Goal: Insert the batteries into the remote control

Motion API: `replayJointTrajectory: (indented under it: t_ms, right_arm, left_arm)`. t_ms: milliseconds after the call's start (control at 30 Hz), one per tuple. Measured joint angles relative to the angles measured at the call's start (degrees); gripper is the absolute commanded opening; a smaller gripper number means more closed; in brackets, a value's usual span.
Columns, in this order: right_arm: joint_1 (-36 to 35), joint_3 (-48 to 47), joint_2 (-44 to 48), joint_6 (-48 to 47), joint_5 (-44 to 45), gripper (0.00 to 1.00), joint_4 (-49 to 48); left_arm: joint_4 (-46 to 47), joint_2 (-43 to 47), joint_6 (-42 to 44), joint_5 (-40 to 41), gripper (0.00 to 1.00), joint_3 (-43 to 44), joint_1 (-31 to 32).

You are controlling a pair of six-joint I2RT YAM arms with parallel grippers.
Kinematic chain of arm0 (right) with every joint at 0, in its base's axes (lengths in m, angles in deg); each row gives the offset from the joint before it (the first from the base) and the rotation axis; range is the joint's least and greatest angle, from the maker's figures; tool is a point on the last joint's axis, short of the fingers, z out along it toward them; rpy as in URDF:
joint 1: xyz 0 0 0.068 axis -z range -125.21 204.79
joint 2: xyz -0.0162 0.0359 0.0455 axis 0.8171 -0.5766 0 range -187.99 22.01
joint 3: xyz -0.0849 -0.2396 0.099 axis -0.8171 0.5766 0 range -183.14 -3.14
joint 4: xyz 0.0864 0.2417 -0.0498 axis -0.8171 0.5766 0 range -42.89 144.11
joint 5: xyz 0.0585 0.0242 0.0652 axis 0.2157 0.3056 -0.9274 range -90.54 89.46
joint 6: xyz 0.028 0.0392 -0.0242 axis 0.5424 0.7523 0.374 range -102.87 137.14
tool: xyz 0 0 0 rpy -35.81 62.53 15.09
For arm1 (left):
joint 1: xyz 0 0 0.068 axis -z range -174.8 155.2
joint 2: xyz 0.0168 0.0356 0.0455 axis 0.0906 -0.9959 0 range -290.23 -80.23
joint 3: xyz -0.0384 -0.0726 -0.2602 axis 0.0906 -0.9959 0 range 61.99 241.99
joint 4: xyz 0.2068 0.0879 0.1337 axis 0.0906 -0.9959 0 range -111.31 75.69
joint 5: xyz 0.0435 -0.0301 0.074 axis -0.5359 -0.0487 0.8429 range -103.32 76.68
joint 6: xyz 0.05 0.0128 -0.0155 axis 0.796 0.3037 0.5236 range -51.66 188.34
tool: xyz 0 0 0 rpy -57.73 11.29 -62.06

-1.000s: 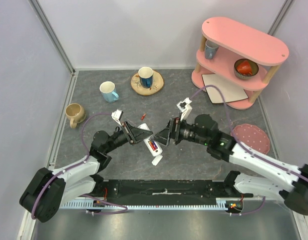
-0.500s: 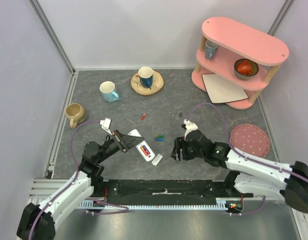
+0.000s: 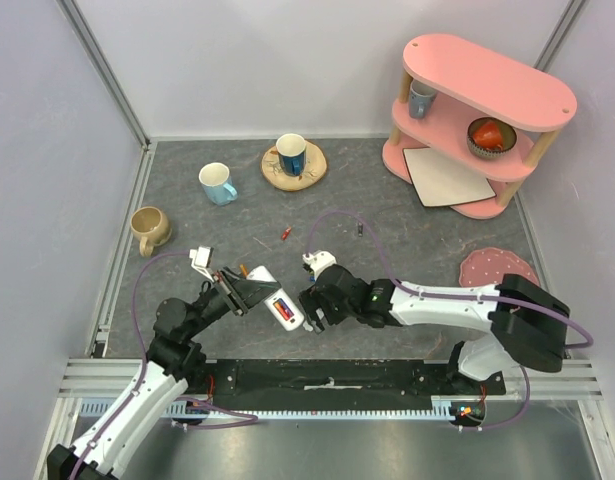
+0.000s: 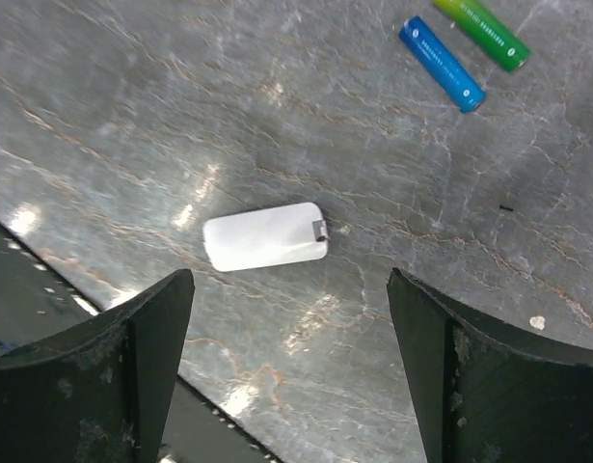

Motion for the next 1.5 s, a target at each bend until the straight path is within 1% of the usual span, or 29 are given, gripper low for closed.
replayJointTrajectory:
  t_ms: [200, 467, 633, 900, 1033, 1167, 1400, 1500]
  right_arm:
    - [0.0, 0.0, -4.5, -4.3, 0.0, 0.89, -0.9]
    - [0.0, -0.9, -8.5, -6.4, 0.1, 0.87, -3.0]
    - [0.0, -1.0, -8.9, -6.3, 0.2, 0.89, -4.4]
    - [-0.7, -0.9, -9.3, -5.7, -0.2, 0.89, -6.0]
    - [-2.2, -1.7, -10.3, -6.0, 2.0, 0.88, -6.0]
    - [-4.0, -2.4, -11.5, -6.3, 4.9, 0.84, -5.4]
    - [-5.6, -3.9, -12.6, -3.9, 9.8, 0.7, -3.3]
    - [-5.9, -4.2, -12.7, -1.7, 12.4, 0.65, -2.1]
  left_arm:
    - [-2.6, 1.7, 0.0, -0.1, 0.02, 0.0, 0.0]
    - [-3.0, 2.7, 0.0, -0.1, 0.02, 0.0, 0.0]
    - [-3.7, 2.7, 0.0, -0.1, 0.02, 0.0, 0.0]
    - [-3.8, 2.0, 0.0, -0.1, 0.02, 0.0, 0.0]
    - [-3.8, 1.6, 0.0, -0.2, 0.02, 0.0, 0.0]
    - [-3.8, 1.6, 0.0, -0.2, 0.02, 0.0, 0.0]
    - [-3.8, 1.4, 0.0, -0.3, 0.02, 0.0, 0.0]
    - [-3.8, 1.4, 0.0, -0.4, 0.02, 0.0, 0.0]
